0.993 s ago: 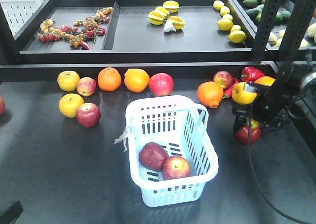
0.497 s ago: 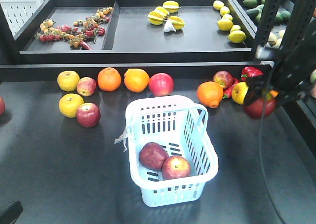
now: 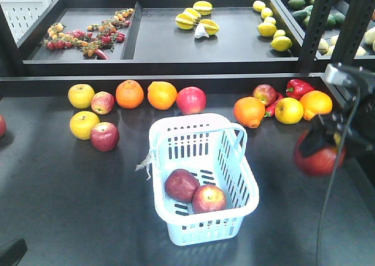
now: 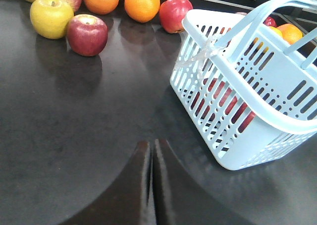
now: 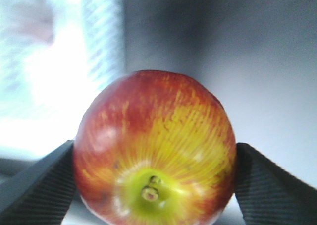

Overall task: Pick three apples into basket with both arms
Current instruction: 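Lift the red apple and carry it over the basket, then release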

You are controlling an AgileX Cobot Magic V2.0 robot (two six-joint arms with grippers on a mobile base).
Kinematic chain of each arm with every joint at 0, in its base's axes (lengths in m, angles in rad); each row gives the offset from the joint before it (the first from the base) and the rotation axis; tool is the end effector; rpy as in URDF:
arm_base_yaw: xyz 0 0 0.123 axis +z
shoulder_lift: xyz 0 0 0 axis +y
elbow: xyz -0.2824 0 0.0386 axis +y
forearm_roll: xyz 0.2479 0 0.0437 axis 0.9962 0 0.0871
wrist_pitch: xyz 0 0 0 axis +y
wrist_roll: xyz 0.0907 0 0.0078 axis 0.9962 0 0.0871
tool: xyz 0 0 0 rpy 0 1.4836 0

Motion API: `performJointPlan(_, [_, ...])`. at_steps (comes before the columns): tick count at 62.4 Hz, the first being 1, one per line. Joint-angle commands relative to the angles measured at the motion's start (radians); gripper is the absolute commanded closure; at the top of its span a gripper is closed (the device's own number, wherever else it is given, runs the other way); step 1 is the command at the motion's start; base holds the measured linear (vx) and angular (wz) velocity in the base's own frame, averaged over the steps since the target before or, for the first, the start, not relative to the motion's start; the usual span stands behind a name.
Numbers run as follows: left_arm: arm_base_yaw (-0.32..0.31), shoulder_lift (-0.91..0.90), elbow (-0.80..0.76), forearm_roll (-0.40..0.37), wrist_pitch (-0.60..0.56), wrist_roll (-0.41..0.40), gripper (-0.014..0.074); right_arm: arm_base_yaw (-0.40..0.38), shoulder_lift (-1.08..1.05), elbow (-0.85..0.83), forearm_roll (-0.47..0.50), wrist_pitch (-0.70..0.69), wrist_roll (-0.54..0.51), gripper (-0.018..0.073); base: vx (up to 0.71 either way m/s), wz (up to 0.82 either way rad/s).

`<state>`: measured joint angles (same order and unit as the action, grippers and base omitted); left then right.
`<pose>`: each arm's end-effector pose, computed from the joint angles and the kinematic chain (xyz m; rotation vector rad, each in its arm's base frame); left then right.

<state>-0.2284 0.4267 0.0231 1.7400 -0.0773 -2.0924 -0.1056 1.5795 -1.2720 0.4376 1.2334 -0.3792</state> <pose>0.0818 -0.0260 0.1733 -0.0706 1.9718 -0.4561 0.3050 0.0043 0.2891 -0.2172 2.8686 0.5565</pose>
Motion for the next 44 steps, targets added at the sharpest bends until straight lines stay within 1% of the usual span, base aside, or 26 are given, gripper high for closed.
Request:
performJointPlan(1, [-0.001,0.006,-0.025,-0.01,0.014,-0.006,0.0604,-0.002,-0.088,0.061,0.172,-0.01,-0.077,0.0563,0.0,0.0])
performJointPlan(8, [-0.001,0.006,-0.025,-0.01,0.014,-0.006,0.0604,0.009,-0.103,0.119,0.307,-0.012,-0.142,0.0563,0.0,0.0])
performJointPlan(12, [-0.001,0.006,-0.025,-0.01,0.014,-0.006,0.0604,0.045,-0.103,0.127,0.342,-0.033,-0.154,0.0563,0.0,0.0])
performJointPlan(16, [-0.001,0.006,-0.025,-0.01,0.014,-0.006,0.0604,0.099,-0.094,0.127,0.351,-0.073,-0.15,0.0563,0.0,0.0])
performJointPlan(18, [-0.001,0.006,-0.025,-0.01,0.014,-0.006,0.0604,0.148,-0.089,0.127,0.353,-0.106,-0.149,0.0563,0.0,0.0])
performJointPlan(27, [-0.001,0.006,-0.025,-0.01,0.014,-0.006,0.0604,0.315,-0.034,0.127,0.353,-0.272,-0.142,0.0563,0.0,0.0])
performJointPlan(30, [-0.001,0.006,-0.025,-0.01,0.014,-0.006,0.0604,0.359,-0.006,0.127,0.351,-0.341,-0.142,0.0563,0.0,0.0])
performJointPlan(36, [-0.001,0.006,-0.025,-0.01,0.014,-0.006,0.0604,0.414,0.052,0.127,0.351,-0.442,-0.146,0.0563,0.0,0.0])
performJointPlan(39, [-0.001,0.006,-0.025,-0.01,0.014,-0.006,0.0604,0.43,0.082,0.126,0.351,-0.496,-0.145,0.0563,0.0,0.0])
performJointPlan(44, [-0.001,0.006,-0.025,-0.01,0.014,-0.006,0.0604,0.44,0.126,0.115,0.349,-0.532,-0.172,0.0561,0.0,0.0])
